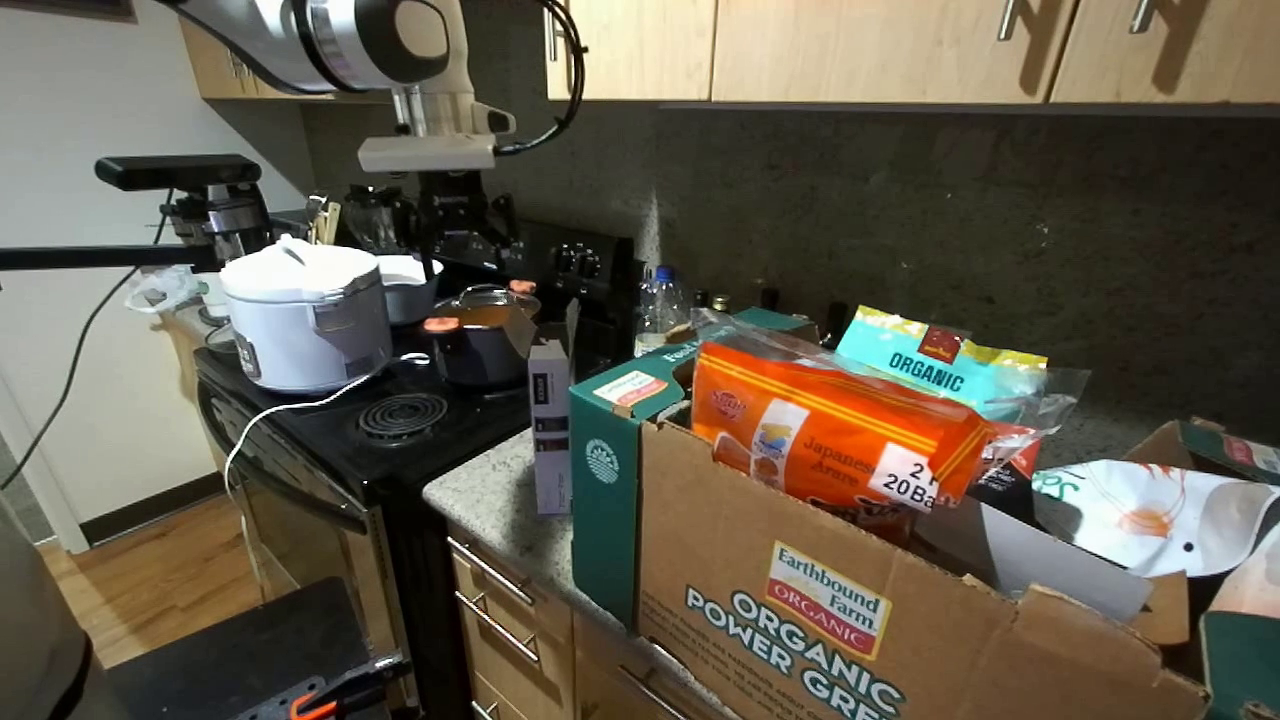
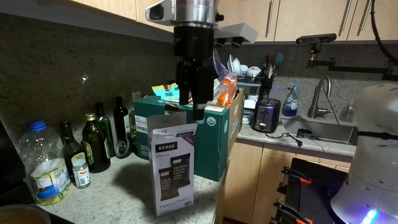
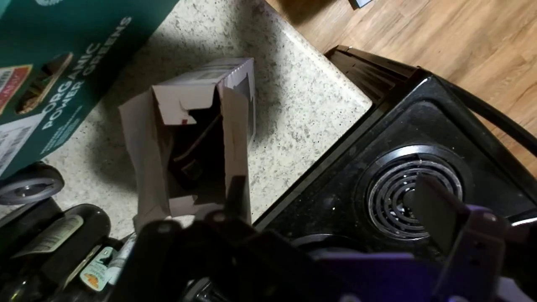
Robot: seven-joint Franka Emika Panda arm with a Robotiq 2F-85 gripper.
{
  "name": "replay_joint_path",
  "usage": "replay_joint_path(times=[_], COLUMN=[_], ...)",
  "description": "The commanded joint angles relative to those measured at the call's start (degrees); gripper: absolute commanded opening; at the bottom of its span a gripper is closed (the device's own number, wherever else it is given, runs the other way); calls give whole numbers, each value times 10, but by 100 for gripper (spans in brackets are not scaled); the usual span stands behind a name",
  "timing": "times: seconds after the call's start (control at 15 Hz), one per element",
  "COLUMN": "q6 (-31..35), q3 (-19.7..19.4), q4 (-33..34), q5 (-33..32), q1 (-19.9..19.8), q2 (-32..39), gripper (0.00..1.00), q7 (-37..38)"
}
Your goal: Put the white box in the green box
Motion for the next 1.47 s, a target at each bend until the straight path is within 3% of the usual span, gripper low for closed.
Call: replay_joint_path(times=[0.0,0.67,1.4], q6=[16,67,74], q3=[-11,-17,-20], q4=[18,16,21], q5=[-9,-25,-35], q1=[6,-2,-16], q2=[31,87,144], gripper=[100,100,100], q7=[-40,-76,-77])
